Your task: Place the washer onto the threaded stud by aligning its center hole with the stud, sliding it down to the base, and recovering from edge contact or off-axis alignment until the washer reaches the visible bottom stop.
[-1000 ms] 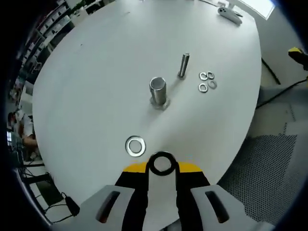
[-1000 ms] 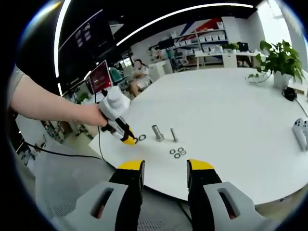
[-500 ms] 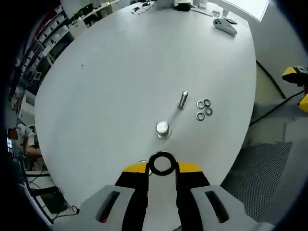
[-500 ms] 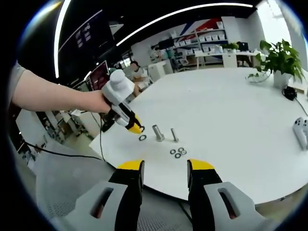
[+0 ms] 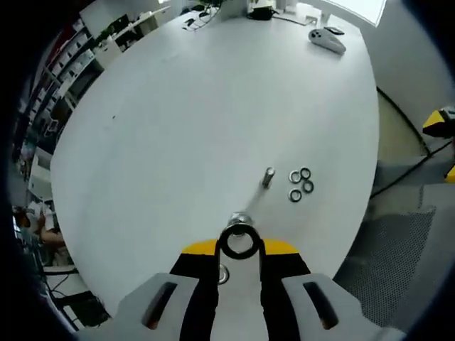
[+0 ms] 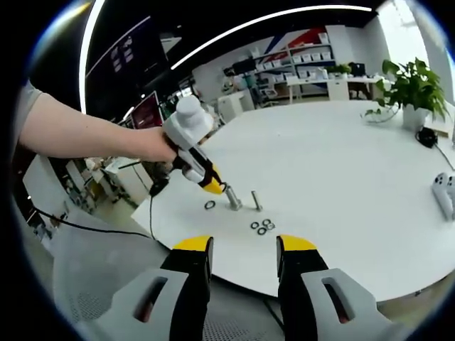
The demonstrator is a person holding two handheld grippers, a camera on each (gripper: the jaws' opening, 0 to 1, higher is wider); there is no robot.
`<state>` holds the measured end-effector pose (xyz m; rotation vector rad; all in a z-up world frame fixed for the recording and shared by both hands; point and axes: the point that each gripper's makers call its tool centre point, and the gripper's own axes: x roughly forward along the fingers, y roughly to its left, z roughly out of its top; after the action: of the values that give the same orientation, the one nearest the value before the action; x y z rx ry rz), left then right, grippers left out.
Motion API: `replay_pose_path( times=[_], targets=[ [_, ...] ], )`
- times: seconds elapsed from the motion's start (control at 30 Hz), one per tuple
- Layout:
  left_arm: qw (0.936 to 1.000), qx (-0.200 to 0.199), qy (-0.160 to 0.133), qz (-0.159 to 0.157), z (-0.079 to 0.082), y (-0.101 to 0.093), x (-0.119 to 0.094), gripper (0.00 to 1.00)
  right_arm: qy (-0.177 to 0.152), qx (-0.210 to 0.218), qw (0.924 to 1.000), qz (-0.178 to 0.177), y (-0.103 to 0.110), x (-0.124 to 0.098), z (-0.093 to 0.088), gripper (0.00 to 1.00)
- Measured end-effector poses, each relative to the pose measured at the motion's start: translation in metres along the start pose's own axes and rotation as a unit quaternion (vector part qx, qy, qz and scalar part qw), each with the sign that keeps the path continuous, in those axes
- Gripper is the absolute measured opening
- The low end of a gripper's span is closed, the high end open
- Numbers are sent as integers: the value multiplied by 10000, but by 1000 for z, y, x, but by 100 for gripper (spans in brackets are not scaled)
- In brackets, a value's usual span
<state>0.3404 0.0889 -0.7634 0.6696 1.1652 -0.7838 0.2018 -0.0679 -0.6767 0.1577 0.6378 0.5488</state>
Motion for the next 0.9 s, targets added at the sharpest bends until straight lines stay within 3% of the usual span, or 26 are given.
replay_pose_path(
  times=[0.53,0.9],
  targets=[
    [9996,214,146,-56,5,2,12,19,-16,25,10000,-27,0,0,0,37],
    [9986,344,382,-108,1,1,31,19,-29,51,10000,-69,-1,-1,1,37]
  ],
)
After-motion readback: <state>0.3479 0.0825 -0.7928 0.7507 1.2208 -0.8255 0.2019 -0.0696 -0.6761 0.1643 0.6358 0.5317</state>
